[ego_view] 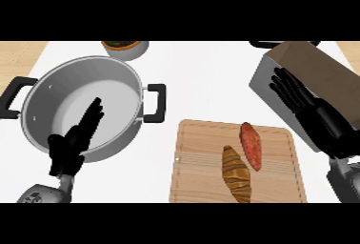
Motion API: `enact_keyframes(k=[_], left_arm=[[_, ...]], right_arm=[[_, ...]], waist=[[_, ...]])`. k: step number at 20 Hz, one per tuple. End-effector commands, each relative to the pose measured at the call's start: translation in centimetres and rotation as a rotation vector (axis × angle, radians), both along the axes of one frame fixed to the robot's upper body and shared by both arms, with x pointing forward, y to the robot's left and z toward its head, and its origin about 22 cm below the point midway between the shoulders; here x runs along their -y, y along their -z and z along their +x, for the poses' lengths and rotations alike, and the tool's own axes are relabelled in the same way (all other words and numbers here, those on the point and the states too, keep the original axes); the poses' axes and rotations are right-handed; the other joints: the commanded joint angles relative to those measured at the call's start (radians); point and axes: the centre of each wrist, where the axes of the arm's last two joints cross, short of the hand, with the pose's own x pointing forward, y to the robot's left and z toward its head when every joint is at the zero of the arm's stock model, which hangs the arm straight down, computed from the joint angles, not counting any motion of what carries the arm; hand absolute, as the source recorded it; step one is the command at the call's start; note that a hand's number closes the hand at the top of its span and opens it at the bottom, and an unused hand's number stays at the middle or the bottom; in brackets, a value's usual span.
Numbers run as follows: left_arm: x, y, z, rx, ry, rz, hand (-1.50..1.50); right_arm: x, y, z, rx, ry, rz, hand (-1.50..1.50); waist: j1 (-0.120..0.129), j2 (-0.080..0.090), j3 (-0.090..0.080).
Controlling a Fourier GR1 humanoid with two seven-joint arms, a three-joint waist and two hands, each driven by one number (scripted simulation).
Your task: Pick the croissant from the cutting board and place it in the cardboard box
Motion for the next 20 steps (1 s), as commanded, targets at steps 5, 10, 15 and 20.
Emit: enact_keyframes(k=[5,10,15,20], left_arm=[[-2.0,-5.4,2.0,0.292,0.143,0.194,0.00],[-3.2,-6.2,1.8,0.297,0.240,0.182,0.00],[-1.5,-6.0,2.9,0.306,0.257,0.159,0.00],[-1.5,-5.5,3.0,0.296,0.261,0.190,0.00]], right_arm=[[3.5,-9.3,-1.2,0.330,0.120,0.018,-1.50],[7.8,-6.5,-4.7,0.307,0.190,-0.325,-1.50],[8.4,-5.6,-4.8,0.489,0.046,-0.486,-1.50],[4.7,-6.7,-5.6,0.536,-0.040,-0.674,-1.50]], waist=[[-0.042,-0.004,-0.031],[-0.035,0.005,-0.029],[-0.018,0.009,-0.029],[-0.008,0.009,-0.031]])
